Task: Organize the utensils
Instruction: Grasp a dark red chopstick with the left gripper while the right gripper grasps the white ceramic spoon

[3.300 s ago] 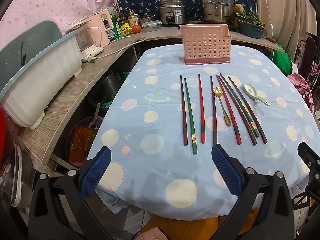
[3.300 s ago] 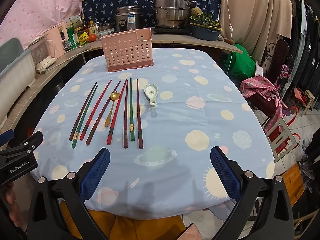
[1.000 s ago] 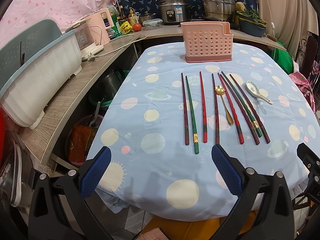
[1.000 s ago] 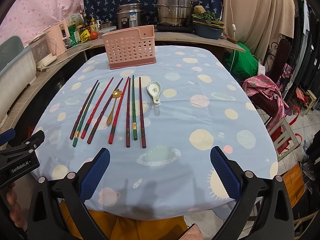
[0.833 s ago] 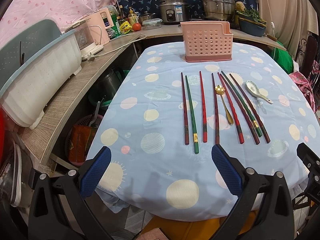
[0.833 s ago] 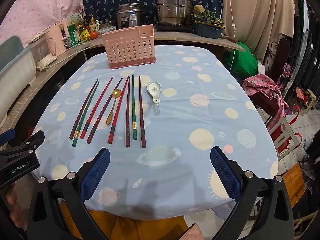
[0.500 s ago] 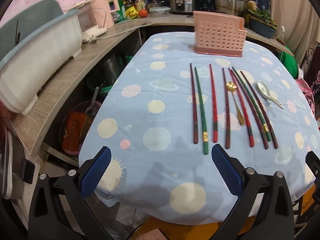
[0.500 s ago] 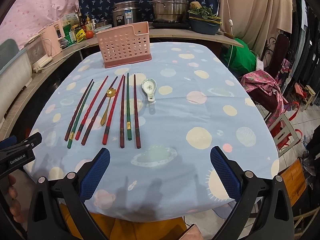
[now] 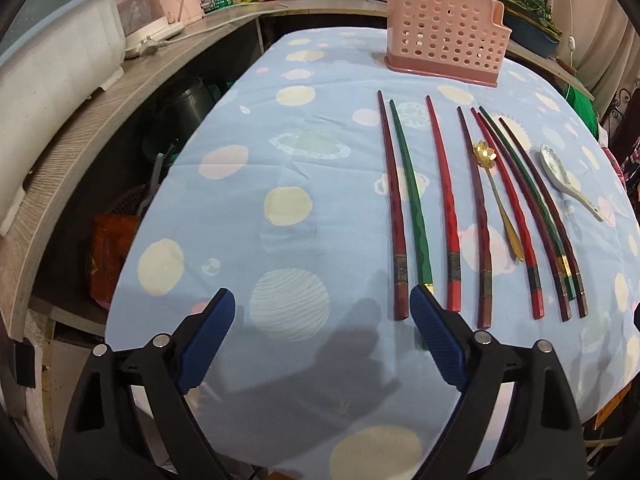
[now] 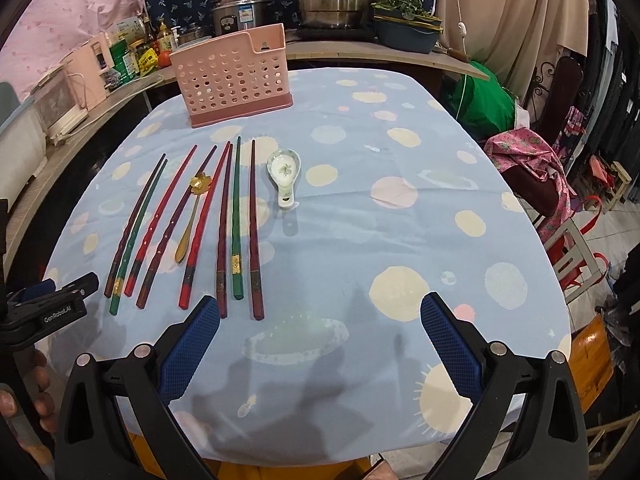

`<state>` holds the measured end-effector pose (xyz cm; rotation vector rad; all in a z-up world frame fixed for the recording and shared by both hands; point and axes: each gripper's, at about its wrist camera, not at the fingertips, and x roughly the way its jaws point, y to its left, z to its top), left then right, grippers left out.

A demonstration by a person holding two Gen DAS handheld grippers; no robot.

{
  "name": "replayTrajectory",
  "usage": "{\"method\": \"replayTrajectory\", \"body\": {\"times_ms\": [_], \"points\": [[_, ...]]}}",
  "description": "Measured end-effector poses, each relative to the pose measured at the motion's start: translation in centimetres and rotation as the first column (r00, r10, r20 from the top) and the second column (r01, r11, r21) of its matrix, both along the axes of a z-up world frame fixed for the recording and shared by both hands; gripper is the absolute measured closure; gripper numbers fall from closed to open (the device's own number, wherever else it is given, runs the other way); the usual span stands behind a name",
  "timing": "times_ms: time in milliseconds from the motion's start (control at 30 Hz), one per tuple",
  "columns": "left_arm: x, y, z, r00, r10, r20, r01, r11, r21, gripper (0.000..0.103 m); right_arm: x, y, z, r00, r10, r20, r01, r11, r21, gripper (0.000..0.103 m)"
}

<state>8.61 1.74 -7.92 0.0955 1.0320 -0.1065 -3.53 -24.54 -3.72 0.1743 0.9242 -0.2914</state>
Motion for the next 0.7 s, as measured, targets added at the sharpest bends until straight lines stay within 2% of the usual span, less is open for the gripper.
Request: {"method": "replayTrajectory", "body": {"times_ms": [167,233,367,467,567,633,700], "points": [[0.9,-0.7,-0.3,1.000,-0.013,-0.007,0.013,1.000,0.001,0.020,0.8,-0.1,-0.1,1.000,0.005,-0.009,-0.005,1.000,0.001,0.007],[1.2,-0.9,-0.7,1.000,-0.020,-0.018,0.020,1.000,-0.001,0.030,1.1,-0.1,-0.2,1.000,0.006,-0.014,-0.006,1.000,0.002,0.007],[1.6,-0.9,-0.9,0.999,-0.027,-0.030,0.026,1.000,-0.017,0.035,1.6,-0.3,-0.3,1.000,0.008,-0.020,-0.008,1.000,0.004,0.007],[1.8,-0.9,-0.8,0.998,-0.040,-0.038,0.038,0.998,-0.041,0.047,2.1,-0.6,-0.4,1.000,0.009,-0.018,-0.009,1.000,0.011,0.007],[2.0,-1.2,-0.7,0.997,-0.059,-0.056,0.055,0.995,-0.079,0.063,3.0,-1.0,-0.2,1.000,0.014,-0.010,-0.014,1.000,0.022,0.010],[2.1,-1.5,-0.9,0.995,-0.068,-0.067,0.062,0.995,-0.076,0.086,3.9,-1.4,-0.1,1.000,0.016,-0.002,-0.016,0.999,0.030,0.015],[2.3,-1.7,-1.0,0.996,-0.066,-0.065,0.062,0.996,-0.069,0.088,4.9,-2.0,0.0,1.000,0.014,0.005,-0.014,0.999,0.047,0.022]]}}
